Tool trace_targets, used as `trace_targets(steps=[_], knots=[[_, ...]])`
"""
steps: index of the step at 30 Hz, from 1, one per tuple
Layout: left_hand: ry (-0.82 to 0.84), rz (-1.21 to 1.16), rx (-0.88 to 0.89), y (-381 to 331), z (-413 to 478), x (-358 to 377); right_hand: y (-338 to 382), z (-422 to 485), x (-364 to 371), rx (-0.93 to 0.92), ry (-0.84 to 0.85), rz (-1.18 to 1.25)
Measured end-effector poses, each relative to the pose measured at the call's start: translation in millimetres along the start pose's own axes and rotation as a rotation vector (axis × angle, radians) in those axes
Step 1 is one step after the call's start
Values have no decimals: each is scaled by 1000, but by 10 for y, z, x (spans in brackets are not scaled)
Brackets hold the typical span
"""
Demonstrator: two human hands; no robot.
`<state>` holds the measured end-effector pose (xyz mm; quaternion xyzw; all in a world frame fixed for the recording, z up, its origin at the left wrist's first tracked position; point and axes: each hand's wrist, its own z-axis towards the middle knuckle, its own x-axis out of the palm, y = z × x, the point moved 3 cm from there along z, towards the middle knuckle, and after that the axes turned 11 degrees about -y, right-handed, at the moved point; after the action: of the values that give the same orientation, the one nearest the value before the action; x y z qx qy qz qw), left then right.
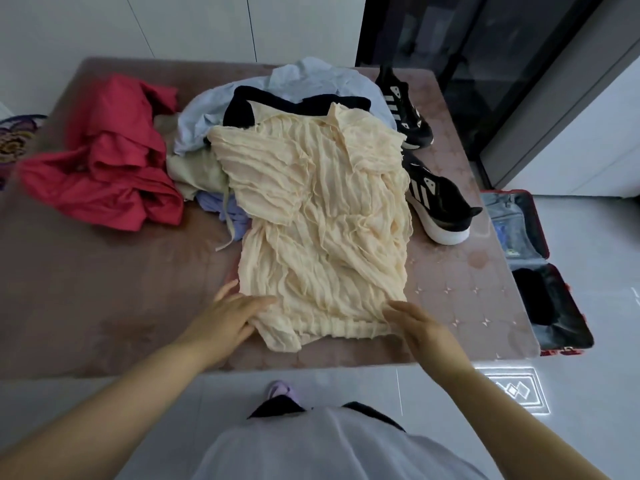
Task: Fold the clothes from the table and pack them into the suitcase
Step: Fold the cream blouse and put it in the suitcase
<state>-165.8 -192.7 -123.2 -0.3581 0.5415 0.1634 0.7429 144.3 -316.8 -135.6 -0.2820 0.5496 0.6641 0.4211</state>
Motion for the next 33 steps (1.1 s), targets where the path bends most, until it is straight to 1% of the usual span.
trace_targets(steps=[2,3,4,5,7,9,10,12,14,16,18,19,21,23,24,27,29,31,33], knots=[[-77,-273,-291,-13,169,-182,-41,173,-212,227,-73,104],[-70,-404,-384,-6,245,-265,-68,272,-344,333,-92,173],[-82,-509,-423,-8,315,-359,-89,374,-487,410,-111,254],[-103,-580,-422,-17,375,-465,-103,476,-642,458,-138,331],[-99,-671,-419,-32,452,-649,-113,632,-938,504,-214,434],[-75,-650,-407,-29,453,-702,-117,695,-1080,508,-253,470],[-67,-605,-408,-27,440,-689,-112,691,-1076,508,-234,461],[-18,-504,-433,12,335,-571,-107,613,-933,523,-120,430],[30,-399,-528,101,127,-385,-90,459,-678,541,15,386],[42,-315,-616,159,-108,-251,-67,288,-385,560,116,234],[19,-244,-673,116,-273,-210,-25,153,-144,582,163,-7],[9,-194,-671,63,-315,-204,-19,107,-72,594,166,-122],[-10,-99,-553,-86,-346,-160,-27,72,-33,603,150,-253],[-49,-131,-469,-210,-328,-97,-25,123,-71,477,110,-289],[-78,-163,-476,-229,-308,-71,-23,163,-107,384,56,-276],[-171,-216,-523,-235,-157,-84,-62,292,-335,126,-252,-162],[-186,-283,-547,-196,-78,-155,-76,394,-576,-30,-396,-102],[-187,-317,-531,-159,-39,-239,-79,441,-813,-155,-481,-88],[-145,-303,-521,-173,-24,-258,-117,408,-953,-240,-498,-144]])
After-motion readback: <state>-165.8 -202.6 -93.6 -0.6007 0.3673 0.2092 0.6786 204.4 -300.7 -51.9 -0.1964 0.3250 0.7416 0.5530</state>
